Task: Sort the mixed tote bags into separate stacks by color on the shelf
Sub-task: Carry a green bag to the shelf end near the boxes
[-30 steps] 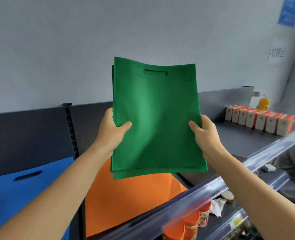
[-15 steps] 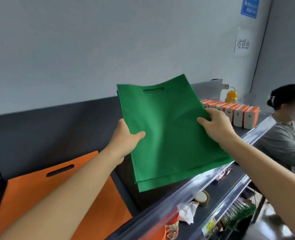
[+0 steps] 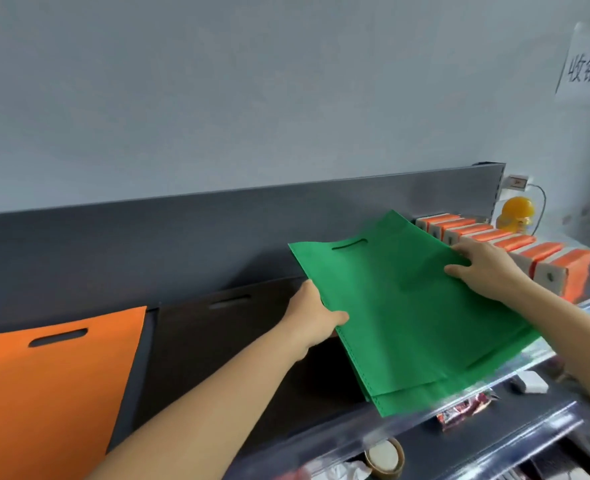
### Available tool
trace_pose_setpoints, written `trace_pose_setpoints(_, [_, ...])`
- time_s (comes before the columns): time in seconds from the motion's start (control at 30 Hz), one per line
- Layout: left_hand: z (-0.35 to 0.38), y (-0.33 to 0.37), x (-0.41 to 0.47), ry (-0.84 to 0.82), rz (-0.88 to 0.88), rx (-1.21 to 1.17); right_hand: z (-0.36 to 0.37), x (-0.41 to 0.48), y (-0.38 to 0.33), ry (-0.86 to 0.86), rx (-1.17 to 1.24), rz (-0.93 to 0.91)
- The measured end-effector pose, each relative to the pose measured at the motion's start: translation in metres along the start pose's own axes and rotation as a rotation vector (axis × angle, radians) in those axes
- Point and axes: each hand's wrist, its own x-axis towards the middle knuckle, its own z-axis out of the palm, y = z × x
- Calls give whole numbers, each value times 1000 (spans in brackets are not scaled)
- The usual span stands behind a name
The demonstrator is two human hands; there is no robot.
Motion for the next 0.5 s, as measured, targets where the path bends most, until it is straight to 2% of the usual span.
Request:
trace_pose_setpoints(0.17, [14,3,8,70,-53,143,19,27,20,-59,52,2])
trace_pose_setpoints(0.27, [11,6,4,8,-73,445,28,38,36,-76,73,32])
trace_pose_setpoints(0.37, [2,4,-5,38,-7,784,40,48,50,-109,80,50])
trace_pose_setpoints(0.5, [-6,-4,-15,6,-34,904,54,57,58,-155,75,63])
